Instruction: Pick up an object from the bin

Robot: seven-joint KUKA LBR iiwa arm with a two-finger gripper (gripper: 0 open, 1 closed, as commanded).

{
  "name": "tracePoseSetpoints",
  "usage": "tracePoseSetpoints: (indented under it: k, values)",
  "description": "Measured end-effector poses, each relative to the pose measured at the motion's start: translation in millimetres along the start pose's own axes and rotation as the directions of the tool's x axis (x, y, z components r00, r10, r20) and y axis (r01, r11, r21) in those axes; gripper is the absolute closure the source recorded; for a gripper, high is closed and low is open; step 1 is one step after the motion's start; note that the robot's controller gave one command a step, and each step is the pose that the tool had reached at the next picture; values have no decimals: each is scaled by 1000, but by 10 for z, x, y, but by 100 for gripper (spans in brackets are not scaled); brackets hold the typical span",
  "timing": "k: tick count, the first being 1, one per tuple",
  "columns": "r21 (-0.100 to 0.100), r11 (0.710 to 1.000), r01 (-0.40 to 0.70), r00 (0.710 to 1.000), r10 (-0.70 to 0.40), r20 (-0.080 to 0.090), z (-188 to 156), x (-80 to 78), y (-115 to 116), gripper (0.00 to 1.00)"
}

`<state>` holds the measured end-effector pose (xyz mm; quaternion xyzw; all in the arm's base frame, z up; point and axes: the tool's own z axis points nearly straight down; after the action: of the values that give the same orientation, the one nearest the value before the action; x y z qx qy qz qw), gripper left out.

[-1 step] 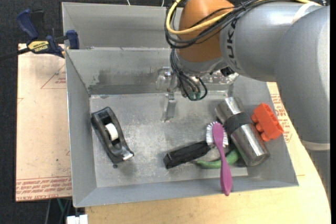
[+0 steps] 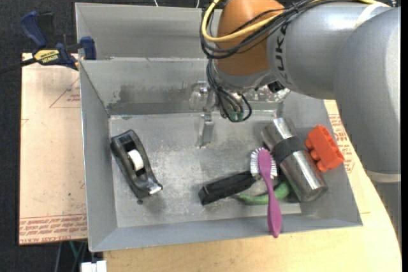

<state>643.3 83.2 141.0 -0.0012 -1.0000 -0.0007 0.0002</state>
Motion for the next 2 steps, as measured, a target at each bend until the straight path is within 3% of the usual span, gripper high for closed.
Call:
tracePoseSetpoints:
  k: [1, 2]
  values:
    - [2, 979, 202, 979, -202, 2, -183, 23, -662, 0]
    - [0, 992, 128, 992, -128, 4, 260, 261, -421, 0]
